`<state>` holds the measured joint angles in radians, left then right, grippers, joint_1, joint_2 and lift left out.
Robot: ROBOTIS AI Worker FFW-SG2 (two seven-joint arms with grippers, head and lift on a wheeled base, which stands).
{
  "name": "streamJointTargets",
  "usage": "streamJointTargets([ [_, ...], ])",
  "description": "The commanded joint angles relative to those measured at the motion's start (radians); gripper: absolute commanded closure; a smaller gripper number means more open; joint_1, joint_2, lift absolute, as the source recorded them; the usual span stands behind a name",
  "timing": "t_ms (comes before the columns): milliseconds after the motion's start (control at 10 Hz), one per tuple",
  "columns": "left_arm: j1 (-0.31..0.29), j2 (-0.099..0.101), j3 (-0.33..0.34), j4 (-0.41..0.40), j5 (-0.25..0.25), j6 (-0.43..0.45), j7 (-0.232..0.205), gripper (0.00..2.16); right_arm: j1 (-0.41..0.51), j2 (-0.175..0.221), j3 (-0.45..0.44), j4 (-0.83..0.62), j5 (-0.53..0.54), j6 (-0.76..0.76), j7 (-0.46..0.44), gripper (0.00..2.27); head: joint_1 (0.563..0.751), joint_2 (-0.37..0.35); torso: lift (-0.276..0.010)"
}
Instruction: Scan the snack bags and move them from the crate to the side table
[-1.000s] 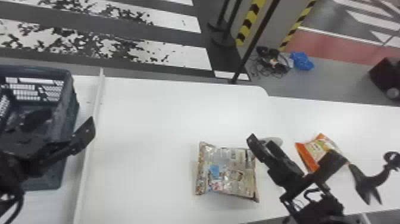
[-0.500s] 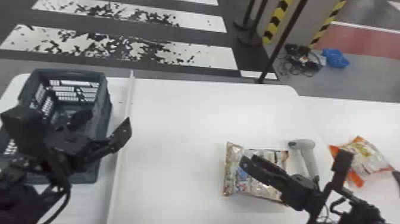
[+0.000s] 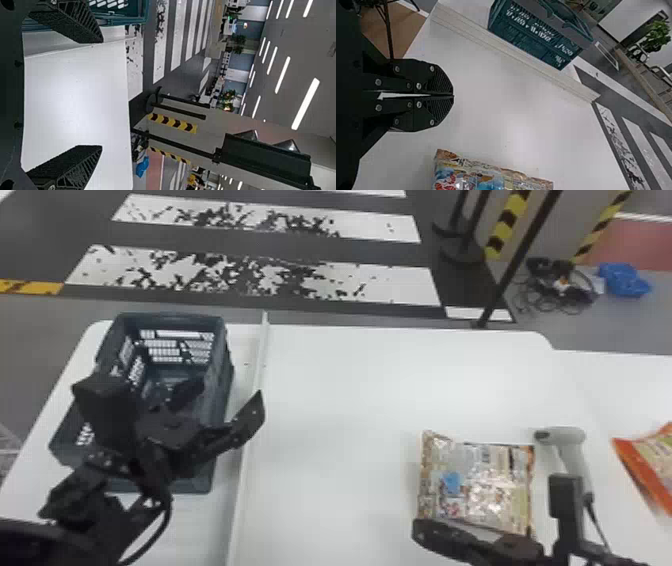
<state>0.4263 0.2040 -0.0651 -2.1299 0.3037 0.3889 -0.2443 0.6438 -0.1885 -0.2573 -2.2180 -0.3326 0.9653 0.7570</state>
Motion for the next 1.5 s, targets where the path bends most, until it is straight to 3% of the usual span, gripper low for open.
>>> streamJointTargets([
  [0,0.006,0.000,0.004,-0.002,0.002,-0.003,-0.006,0.04,0.005,-0.014,0.030,0.004,0.047,0.007,-0.011,2.22,0.695,-0.083,-0.087],
  [300,0.015,0.000,0.005,-0.008,0.002,-0.006,-0.010,0.04,-0.026,-0.042,0.098,0.066,0.129,-0.036,-0.059,2.22,0.695,-0.088,-0.087],
  [800,0.046,0.000,0.030,-0.019,0.005,-0.025,-0.027,0.04,-0.148,-0.055,0.182,0.162,0.198,-0.058,-0.139,2.22,0.695,-0.081,-0.087],
  [1400,0.051,0.002,0.030,-0.021,0.011,-0.028,-0.053,0.04,-0.308,-0.058,0.187,0.216,0.202,-0.015,-0.255,2.22,0.695,-0.106,-0.087],
])
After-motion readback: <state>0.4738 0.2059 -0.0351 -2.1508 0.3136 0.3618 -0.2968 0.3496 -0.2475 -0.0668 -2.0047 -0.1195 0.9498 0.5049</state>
